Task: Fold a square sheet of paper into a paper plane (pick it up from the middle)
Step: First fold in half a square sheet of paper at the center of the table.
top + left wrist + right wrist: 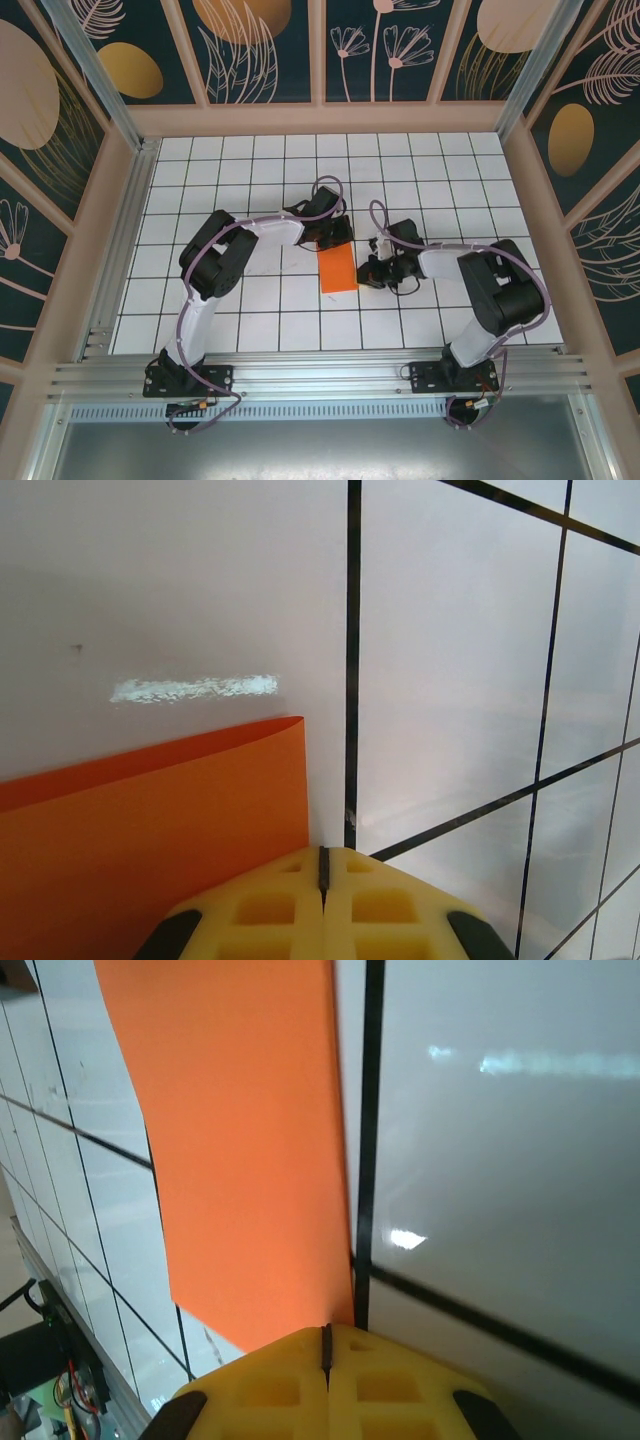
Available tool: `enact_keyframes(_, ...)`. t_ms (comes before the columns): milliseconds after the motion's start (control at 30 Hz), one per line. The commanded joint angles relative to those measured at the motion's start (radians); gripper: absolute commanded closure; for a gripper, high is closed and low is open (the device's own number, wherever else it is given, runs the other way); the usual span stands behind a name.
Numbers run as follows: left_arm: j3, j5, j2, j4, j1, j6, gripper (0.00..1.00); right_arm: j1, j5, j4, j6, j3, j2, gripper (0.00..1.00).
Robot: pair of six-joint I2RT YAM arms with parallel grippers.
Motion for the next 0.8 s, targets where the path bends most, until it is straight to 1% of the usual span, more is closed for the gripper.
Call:
enact_keyframes(0, -0.041, -0.093, 0.054, -0.078, 0.017, 0.010, 0.95, 0.013, -0.016, -0.144, 0.003, -0.051, -0.047, 0.97)
enact_keyframes(67, -0.045, -0.083, 0.054, -0.070, 0.016, 0.011, 0.95, 0.013, -0.018, -0.156, 0.005, -0.037, -0.070, 0.97)
enact_keyframes(233, -0.055, -0.067, 0.046, -0.054, 0.017, 0.012, 0.95, 0.008, -0.016, -0.135, 0.033, 0.086, -0.104, 0.96)
enact_keyframes(300, -0.056, -0.063, 0.045, -0.053, 0.017, 0.012, 0.95, 0.007, -0.001, -0.108, 0.057, 0.130, -0.080, 0.96)
enact_keyframes(433, -0.056, -0.054, 0.042, -0.046, 0.017, 0.011, 0.95, 0.007, 0.038, -0.087, 0.091, 0.207, 0.021, 0.96)
enact_keyframes(567, -0.050, -0.047, 0.036, -0.043, 0.017, 0.009, 0.95, 0.009, 0.034, -0.086, 0.090, 0.221, 0.087, 0.97)
enact_keyframes(767, -0.030, -0.060, 0.027, -0.048, 0.016, 0.018, 0.94, 0.020, 0.026, -0.111, 0.060, 0.173, 0.124, 0.97)
